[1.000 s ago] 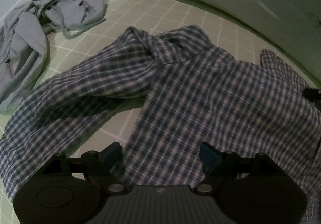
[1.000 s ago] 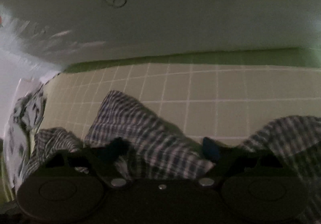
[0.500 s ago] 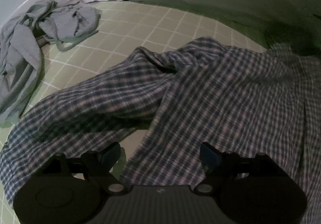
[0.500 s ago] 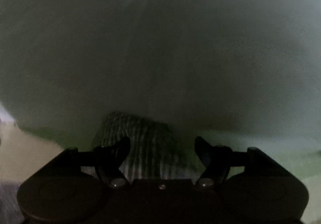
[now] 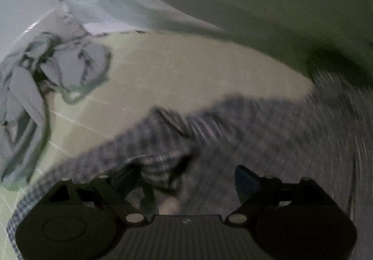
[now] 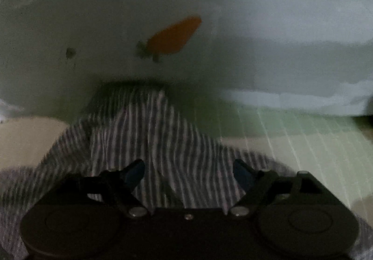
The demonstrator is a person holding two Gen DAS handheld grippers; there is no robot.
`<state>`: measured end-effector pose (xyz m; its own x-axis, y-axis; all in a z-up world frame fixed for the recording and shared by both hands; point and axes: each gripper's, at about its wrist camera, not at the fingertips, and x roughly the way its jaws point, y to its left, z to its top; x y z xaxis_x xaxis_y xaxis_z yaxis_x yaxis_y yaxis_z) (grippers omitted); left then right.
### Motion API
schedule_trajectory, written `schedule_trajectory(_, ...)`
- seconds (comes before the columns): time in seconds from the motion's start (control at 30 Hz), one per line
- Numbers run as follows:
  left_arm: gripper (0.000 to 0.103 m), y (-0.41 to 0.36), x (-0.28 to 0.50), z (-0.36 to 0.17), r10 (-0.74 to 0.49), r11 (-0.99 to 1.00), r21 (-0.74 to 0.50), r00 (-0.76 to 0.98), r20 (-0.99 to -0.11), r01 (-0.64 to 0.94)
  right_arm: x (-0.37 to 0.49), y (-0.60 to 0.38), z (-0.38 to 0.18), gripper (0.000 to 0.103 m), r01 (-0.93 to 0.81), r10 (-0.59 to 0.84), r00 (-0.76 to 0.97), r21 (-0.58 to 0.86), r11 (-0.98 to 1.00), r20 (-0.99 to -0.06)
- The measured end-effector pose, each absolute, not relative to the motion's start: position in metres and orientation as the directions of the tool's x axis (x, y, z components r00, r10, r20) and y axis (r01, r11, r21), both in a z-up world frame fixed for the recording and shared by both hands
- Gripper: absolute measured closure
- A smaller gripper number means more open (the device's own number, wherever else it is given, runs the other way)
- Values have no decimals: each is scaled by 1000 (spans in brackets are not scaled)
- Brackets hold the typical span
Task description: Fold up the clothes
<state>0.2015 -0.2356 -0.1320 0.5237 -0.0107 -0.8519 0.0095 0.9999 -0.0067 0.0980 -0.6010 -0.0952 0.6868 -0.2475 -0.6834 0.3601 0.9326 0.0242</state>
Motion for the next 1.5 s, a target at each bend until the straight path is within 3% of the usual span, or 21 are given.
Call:
schedule_trajectory(0.3,13,-199,242,-132,-116,940,-262,518,-847,-217,103,-603,-95,15,376,-227,683,69,924,-694)
schedule_trajectory(0.67,16,-204,266,-154,-147,903,-305,452,-880,-302,161,-600,-104,8,342,-239,680,12,940,-693)
schedule_trajectory(0.77,30,-200,270,-155,-157,882,-336,467,-870,-329,181,-611,-108,8,346,-220,667,34,938,-712)
schedule_trajectory(0.83,57,-199,273,-156,-155,879,-343,480,-863,-333,190,-613,-111,9,363,-235,637,17,931,-734)
schedule_trajectory(0.87,71,-199,274,-157,-152,877,-344,485,-861,-335,194,-614,-113,12,369,-236,625,16,929,-744)
schedule_trajectory(0.9,102,-198,275,-158,-165,869,-361,490,-856,-339,196,-614,-115,23,363,-215,624,35,931,-751)
schedule_trajectory(0.93,101,-195,276,-159,-183,857,-385,495,-850,-343,198,-616,-117,34,354,-180,628,71,933,-757)
schedule_trajectory(1.0,101,-191,271,-151,-189,841,-418,539,-821,-342,197,-621,-118,93,346,-115,633,148,926,-765)
schedule_trajectory(1.17,102,-181,222,-100,-186,858,-462,702,-687,-225,160,-633,-89,97,374,-149,739,217,902,-657)
schedule_trajectory(1.23,101,-177,194,-93,-181,864,-454,708,-682,-217,139,-639,-82,97,393,-186,759,212,895,-624)
schedule_trajectory(1.5,100,-188,107,-162,-179,917,-319,468,-865,-238,104,-658,-129,95,499,-262,621,115,859,-739)
